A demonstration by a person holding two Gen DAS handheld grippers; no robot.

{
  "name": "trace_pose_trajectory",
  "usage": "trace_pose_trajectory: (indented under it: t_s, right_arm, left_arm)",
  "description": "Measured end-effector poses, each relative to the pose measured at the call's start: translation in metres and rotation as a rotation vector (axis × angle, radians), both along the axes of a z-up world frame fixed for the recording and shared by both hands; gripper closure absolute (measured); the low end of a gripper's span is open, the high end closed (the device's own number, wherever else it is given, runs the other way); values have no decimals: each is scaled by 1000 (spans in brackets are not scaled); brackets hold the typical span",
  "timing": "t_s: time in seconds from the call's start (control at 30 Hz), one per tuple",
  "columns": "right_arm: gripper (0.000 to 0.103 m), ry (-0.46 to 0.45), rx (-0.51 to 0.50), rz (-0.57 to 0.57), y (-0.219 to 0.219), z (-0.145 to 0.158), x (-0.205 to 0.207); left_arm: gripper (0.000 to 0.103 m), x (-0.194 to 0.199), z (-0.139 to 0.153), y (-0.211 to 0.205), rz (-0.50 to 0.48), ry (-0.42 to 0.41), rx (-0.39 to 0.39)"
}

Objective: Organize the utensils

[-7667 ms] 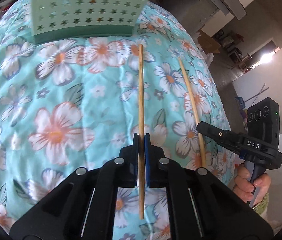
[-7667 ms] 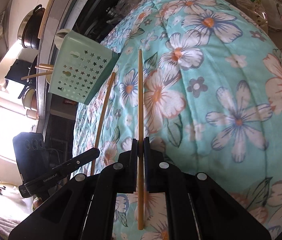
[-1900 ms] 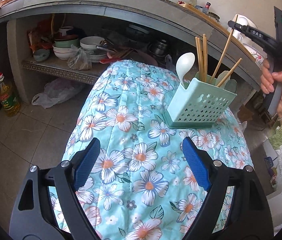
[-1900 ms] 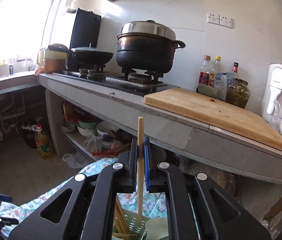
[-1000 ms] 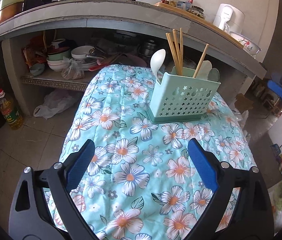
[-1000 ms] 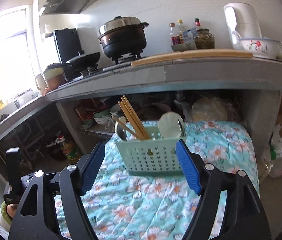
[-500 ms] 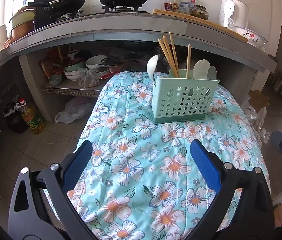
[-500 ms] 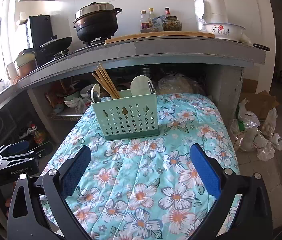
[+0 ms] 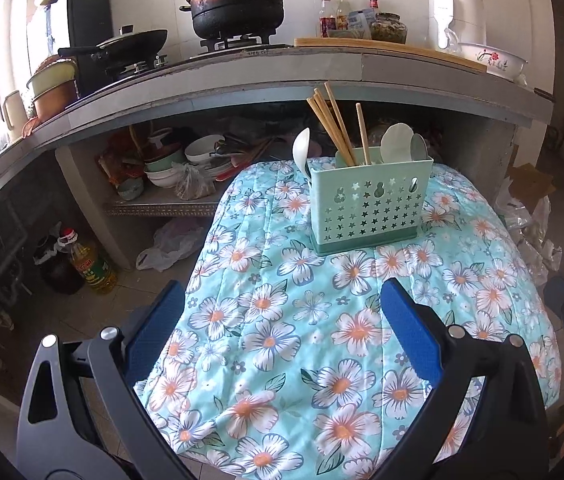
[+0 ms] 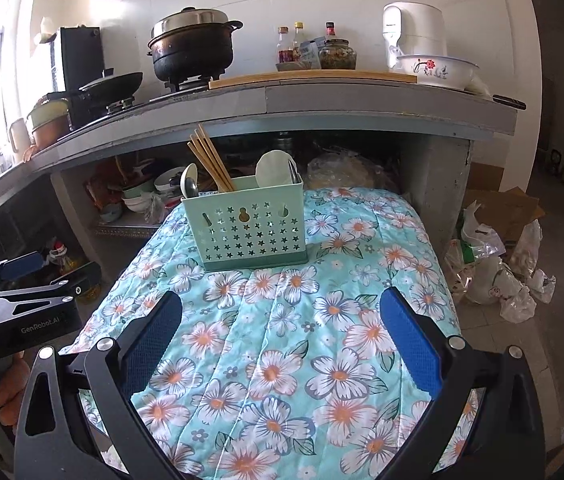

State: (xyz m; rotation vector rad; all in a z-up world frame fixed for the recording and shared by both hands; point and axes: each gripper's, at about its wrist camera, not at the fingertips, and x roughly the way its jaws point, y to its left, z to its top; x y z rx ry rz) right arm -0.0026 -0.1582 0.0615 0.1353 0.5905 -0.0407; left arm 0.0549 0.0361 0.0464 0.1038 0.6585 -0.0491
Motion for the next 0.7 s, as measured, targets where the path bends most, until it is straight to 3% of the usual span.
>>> trace_pose_trajectory:
  t_s: [0.7]
  right_arm:
    - [6, 22, -31, 13, 12, -2, 2]
  left_arm:
    - [8, 1, -1, 9, 22, 24, -35]
